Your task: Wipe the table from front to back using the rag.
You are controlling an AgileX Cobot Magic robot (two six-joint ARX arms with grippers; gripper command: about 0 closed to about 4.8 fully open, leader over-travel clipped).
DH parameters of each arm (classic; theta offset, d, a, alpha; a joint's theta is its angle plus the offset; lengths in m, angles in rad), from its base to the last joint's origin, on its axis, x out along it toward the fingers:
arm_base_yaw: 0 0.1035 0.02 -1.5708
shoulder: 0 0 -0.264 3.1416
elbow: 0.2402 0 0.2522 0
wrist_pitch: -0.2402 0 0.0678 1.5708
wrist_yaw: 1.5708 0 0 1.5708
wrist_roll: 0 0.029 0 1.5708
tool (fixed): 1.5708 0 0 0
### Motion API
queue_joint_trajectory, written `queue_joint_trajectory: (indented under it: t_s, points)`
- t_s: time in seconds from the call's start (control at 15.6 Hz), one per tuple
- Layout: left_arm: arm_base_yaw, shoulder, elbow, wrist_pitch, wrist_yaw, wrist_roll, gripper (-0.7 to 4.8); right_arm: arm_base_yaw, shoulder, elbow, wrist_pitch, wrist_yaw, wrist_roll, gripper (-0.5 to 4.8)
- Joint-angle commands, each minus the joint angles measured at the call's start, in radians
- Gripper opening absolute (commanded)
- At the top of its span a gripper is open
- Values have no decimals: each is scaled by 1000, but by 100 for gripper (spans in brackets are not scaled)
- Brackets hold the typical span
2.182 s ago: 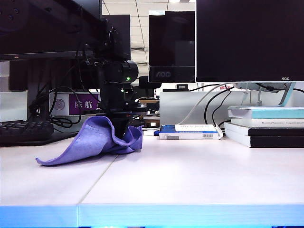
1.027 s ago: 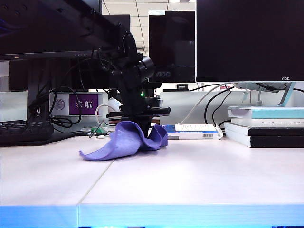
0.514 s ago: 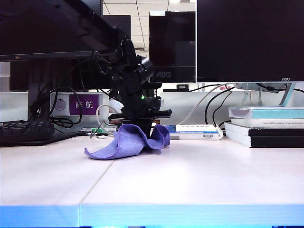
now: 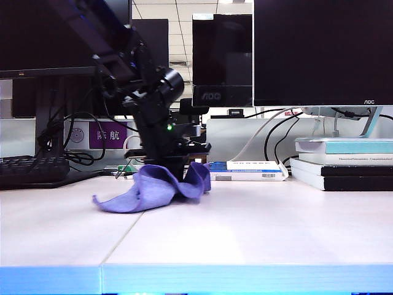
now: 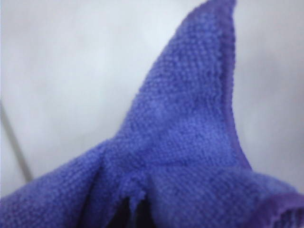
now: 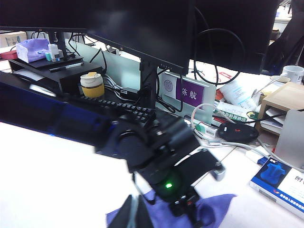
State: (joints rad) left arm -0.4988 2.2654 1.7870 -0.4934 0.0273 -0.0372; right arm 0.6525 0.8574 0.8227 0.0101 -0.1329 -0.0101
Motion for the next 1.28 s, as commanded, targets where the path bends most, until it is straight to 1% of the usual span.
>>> queue_joint_trajectory:
  t_s: [0.06, 0.26, 0.45, 0.64, 0.77, 1.03, 1.09, 1.28]
  points:
    - [0, -74, -185, -15, 41, -5, -6, 0, -3, 5, 17, -5, -3, -1]
    - [-1, -180, -347, 43, 46, -5, -6, 0, -3, 5, 17, -4, -3, -1]
    - [-8, -293, -500, 73, 65, -8, -6, 0, -3, 5, 16, -4, -3, -1]
    - [-27, -394, -663, 177, 58, -29, -6, 0, -3, 5, 16, -4, -3, -1]
    - [-50, -429, -722, 177, 37, -32, -6, 0, -3, 5, 15, -5, -3, -1]
    - [-110, -521, -862, 178, 31, -54, -6, 0, -3, 5, 14, -4, -3, -1]
    - [-119, -545, -880, 150, 13, -66, -6, 0, -3, 5, 10, -4, -3, -1]
    - [-120, -586, -904, 131, 15, -69, -6, 0, -3, 5, 8, -4, -3, -1]
